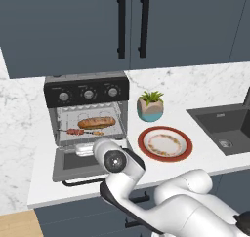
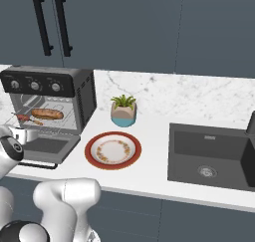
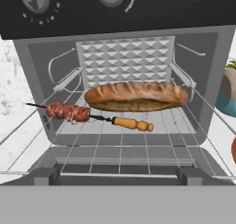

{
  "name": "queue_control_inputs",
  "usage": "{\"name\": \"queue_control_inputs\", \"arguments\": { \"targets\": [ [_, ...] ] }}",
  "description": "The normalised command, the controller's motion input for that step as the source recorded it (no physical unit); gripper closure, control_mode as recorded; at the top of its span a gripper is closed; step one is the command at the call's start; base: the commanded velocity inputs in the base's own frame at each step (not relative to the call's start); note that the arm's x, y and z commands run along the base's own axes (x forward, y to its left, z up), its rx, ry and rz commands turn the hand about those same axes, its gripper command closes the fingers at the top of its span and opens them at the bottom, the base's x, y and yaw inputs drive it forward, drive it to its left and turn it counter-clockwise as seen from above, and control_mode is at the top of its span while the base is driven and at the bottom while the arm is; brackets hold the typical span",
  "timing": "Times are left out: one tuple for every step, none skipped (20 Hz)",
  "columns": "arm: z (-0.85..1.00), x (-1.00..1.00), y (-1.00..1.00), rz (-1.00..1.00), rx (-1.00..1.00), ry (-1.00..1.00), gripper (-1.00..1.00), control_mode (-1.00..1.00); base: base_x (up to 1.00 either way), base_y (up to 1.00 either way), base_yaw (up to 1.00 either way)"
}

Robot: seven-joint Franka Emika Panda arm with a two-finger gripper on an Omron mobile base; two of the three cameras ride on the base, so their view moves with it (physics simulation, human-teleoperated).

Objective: Pick up the kebab skewer and baguette bread, and place them inside the toaster oven. Close the toaster oven door and start by setting the timer.

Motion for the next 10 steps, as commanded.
{"name": "queue_control_inputs", "arguments": {
  "targets": [
    [0.0, 0.22, 0.0, -0.01, 0.07, 0.0, -1.0, -1.0, 0.0, 0.0, 0.0],
    [0.0, 0.16, 0.0, 0.0, 0.08, 0.0, -1.0, -1.0, 0.0, 0.0, 0.0],
    [0.0, 0.12, 0.0, 0.0, 0.08, 0.0, -1.0, -1.0, 0.0, 0.0, 0.0],
    [0.0, 0.13, 0.0, -0.01, 0.04, 0.0, -1.0, -1.0, 0.0, 0.0, 0.0],
    [0.0, 0.08, 0.0, -0.01, 0.04, 0.0, -1.0, -1.0, 0.0, 0.0, 0.0],
    [-0.11, 0.0, 0.0, -0.01, 0.04, 0.0, -1.0, -1.0, 0.0, 0.0, 0.0],
    [-0.13, 0.0, 0.0, 0.0, 0.04, -0.01, -1.0, -1.0, 0.0, 0.0, 0.0],
    [-0.09, 0.01, 0.0, 0.0, 0.02, 0.0, -1.0, -1.0, 0.0, 0.0, 0.0],
    [-0.1, 0.04, 0.0, -0.01, 0.01, 0.0, -1.0, -1.0, 0.0, 0.0, 0.0],
    [-0.12, 0.01, 0.0, -0.01, 0.01, -0.01, -1.0, -1.0, 0.0, 0.0, 0.0]
  ]
}}
